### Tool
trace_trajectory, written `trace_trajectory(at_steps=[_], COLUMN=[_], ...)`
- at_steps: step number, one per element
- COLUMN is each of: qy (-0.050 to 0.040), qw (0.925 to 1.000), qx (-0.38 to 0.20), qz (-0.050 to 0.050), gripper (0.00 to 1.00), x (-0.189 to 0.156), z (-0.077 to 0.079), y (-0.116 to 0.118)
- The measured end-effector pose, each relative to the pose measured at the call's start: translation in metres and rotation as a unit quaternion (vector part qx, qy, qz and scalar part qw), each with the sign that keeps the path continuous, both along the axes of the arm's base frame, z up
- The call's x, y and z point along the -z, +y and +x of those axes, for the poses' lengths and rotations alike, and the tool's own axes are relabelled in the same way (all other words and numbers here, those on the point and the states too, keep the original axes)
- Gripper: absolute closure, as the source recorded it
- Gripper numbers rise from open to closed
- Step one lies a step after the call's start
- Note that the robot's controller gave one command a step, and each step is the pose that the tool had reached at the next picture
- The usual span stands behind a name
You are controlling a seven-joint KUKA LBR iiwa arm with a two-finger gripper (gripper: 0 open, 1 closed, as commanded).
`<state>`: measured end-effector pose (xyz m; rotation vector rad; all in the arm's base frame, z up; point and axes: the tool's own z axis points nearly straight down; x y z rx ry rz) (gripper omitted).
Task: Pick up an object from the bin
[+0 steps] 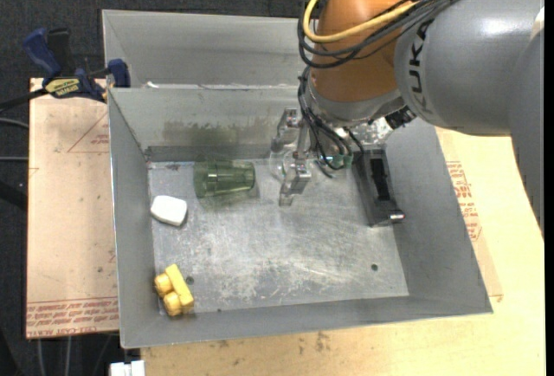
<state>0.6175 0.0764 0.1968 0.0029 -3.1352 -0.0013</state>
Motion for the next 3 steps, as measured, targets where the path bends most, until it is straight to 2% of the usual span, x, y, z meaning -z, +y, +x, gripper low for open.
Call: trace_trajectory(at_steps=[1, 2, 3], qy=[-0.0037, -0.0083, -0.0052], qw=[1.0000, 0.9996, 0.9991], qx=[0.001, -0.025, 0.043], qz=[0.000, 0.000, 0.001], gripper=[0.00, 0.00, 1.00], x=[-0.005, 0.045, 0.113], z=[0.001, 0.018, 0.013], y=[0.000, 0.033, 0.034])
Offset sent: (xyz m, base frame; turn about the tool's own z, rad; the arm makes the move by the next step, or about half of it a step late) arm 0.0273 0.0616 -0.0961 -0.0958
